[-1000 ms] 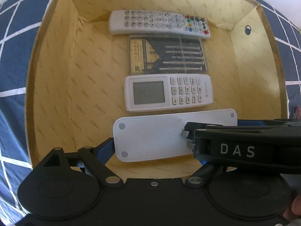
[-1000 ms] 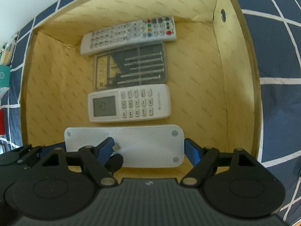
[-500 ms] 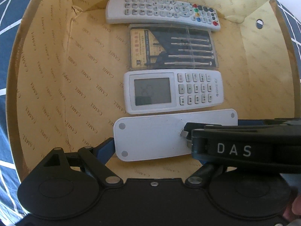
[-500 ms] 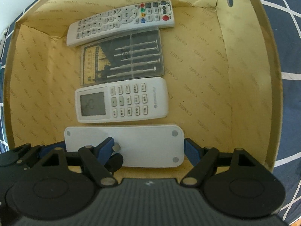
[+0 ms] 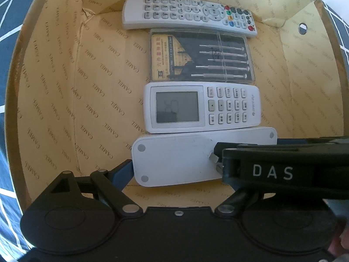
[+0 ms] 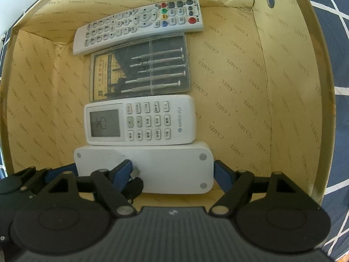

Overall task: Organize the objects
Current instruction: 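Lower the socket into the box beside the remote and open the right tool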

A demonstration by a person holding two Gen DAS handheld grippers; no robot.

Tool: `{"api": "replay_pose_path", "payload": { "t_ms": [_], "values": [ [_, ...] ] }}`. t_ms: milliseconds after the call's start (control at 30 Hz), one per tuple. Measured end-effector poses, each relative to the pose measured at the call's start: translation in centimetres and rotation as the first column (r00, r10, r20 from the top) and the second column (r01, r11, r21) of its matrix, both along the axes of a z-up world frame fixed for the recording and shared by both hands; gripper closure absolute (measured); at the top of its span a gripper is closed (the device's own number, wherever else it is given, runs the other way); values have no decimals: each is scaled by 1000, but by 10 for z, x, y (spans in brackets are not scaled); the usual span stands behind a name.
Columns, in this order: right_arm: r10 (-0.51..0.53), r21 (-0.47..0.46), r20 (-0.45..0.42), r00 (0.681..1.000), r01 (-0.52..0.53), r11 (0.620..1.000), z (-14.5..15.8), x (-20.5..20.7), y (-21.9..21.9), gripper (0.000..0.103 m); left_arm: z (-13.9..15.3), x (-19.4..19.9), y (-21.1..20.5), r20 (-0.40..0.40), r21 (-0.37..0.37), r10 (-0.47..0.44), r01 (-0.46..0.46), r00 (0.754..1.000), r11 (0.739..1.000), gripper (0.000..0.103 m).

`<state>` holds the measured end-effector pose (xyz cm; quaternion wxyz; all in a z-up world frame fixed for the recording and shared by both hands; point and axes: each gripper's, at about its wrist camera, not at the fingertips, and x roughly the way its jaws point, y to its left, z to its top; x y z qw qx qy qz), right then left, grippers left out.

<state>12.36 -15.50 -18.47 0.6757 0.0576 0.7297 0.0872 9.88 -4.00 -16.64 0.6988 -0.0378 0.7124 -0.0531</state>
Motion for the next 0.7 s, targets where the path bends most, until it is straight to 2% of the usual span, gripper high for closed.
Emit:
{"api": "replay_pose_path", "payload": {
  "t_ms": [333,700],
  "values": [
    [-8,21,38,999,7,1000,16,-6,-5,22,25,-8,5,53,5,27,-27,998,1000,14],
    [-14,100,149,989,-1,995,65,-18,-9,19,72,-23,-2,167,9,40,-42,985,999,11]
  ]
}}
